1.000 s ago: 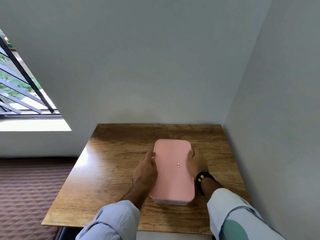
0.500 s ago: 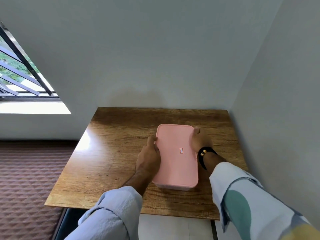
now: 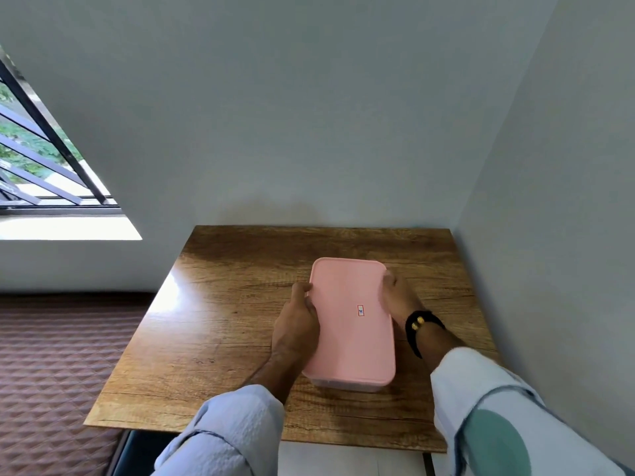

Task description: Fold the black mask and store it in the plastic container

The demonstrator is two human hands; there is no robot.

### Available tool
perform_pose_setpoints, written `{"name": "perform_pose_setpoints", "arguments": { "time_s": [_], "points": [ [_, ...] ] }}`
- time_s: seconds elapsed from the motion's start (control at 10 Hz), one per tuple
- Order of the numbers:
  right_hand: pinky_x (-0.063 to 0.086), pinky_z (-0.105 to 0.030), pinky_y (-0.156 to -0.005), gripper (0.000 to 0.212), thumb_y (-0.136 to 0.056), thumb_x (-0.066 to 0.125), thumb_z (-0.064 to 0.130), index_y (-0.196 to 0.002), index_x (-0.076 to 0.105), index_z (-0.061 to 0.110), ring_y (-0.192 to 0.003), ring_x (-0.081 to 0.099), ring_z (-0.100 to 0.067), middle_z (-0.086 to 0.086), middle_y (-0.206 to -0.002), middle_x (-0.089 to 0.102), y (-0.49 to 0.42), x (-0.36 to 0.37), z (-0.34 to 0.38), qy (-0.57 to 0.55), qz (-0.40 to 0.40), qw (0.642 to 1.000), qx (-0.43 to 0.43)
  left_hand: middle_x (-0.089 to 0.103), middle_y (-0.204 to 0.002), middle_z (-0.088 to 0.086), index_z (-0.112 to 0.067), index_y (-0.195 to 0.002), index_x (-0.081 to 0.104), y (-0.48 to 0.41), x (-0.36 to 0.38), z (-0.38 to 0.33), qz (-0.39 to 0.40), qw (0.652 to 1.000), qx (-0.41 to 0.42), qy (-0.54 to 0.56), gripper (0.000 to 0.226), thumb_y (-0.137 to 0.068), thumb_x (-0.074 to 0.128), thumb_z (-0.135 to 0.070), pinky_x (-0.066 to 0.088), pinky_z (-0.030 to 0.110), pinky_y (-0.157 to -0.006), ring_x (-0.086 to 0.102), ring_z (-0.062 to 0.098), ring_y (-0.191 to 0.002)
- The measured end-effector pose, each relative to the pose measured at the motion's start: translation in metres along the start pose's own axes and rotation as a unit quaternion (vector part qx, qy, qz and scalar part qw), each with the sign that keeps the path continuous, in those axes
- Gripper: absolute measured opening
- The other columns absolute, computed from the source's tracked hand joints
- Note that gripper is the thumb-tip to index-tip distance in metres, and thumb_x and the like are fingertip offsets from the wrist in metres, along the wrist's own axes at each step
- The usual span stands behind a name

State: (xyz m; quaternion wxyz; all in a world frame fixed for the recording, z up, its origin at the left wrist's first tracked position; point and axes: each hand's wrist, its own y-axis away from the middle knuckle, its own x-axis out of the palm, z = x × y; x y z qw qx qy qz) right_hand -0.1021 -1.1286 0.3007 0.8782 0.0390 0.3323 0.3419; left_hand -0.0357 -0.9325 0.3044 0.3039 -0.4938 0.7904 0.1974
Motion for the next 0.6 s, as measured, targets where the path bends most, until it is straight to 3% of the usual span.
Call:
{"name": "perform_pose_setpoints", "arguments": {
  "time_s": [0.1, 0.2, 0.3, 0.4, 0.5, 0.6],
  "points": [
    [0.045, -0.035, -0.077, 0.052, -0.1, 0.027, 0.06, -0.111, 0.055, 0.018, -0.09, 0.063, -0.026, -0.001, -0.095, 0.062, 0.048, 0.007, -0.031, 0.044, -0.031, 0.998, 0.013, 0.074, -0.11, 0.01, -0.024, -0.138, 0.046, 0.0, -0.001, -0.002, -0.005, 1.0, -0.002, -0.001, 0.032, -0.109, 0.034, -0.031, 0.055, 0.043, -0.075, 0.068, 0.027, -0.086],
    [0.044, -0.033, -0.067, 0.046, -0.101, 0.023, 0.056, -0.105, 0.055, 0.023, -0.076, 0.061, -0.018, 0.004, -0.085, 0.064, 0.082, 0.016, -0.044, 0.101, -0.108, 0.989, 0.009, 0.073, -0.108, 0.01, -0.026, -0.14, 0.046, 0.004, -0.003, -0.006, -0.012, 1.0, -0.007, -0.021, 0.034, -0.108, 0.034, -0.031, 0.055, 0.042, -0.071, 0.068, 0.026, -0.084],
    [0.042, -0.033, -0.065, 0.04, -0.104, 0.022, 0.044, -0.107, 0.056, 0.024, -0.072, 0.058, -0.016, 0.004, -0.081, 0.062, 0.084, 0.02, -0.039, 0.111, -0.114, 0.987, -0.005, 0.072, -0.112, 0.011, -0.028, -0.142, 0.044, 0.007, -0.006, -0.006, -0.006, 1.0, -0.004, -0.027, 0.036, -0.109, 0.032, -0.033, 0.062, 0.047, -0.077, 0.07, 0.028, -0.089],
    [0.044, -0.034, -0.069, 0.041, -0.105, 0.02, 0.043, -0.113, 0.055, 0.023, -0.08, 0.061, -0.02, 0.001, -0.088, 0.064, 0.084, 0.018, -0.034, 0.107, -0.102, 0.989, -0.001, 0.069, -0.124, 0.011, -0.029, -0.148, 0.041, 0.009, -0.016, -0.01, 0.028, 0.999, 0.006, -0.038, 0.041, -0.109, 0.03, -0.037, 0.062, 0.053, -0.089, 0.071, 0.029, -0.099],
    [0.052, -0.037, -0.079, 0.047, -0.106, 0.02, 0.044, -0.122, 0.055, 0.018, -0.087, 0.063, -0.021, -0.004, -0.098, 0.067, 0.095, 0.011, -0.028, 0.06, -0.075, 0.995, 0.007, 0.058, -0.147, 0.01, -0.032, -0.158, 0.032, 0.019, -0.038, -0.018, 0.073, 0.992, 0.031, -0.099, 0.051, -0.108, 0.03, -0.041, 0.058, 0.051, -0.099, 0.066, 0.029, -0.12],
    [0.053, -0.042, -0.089, 0.051, -0.104, 0.022, 0.049, -0.124, 0.056, 0.017, -0.092, 0.064, -0.024, -0.006, -0.104, 0.068, 0.117, 0.004, -0.024, 0.072, -0.07, 0.995, 0.0, 0.048, -0.159, 0.003, -0.038, -0.161, 0.026, 0.039, -0.07, -0.017, 0.027, 0.984, 0.095, -0.15, 0.055, -0.106, 0.031, -0.045, 0.056, 0.049, -0.102, 0.06, 0.028, -0.133]
  ]
}}
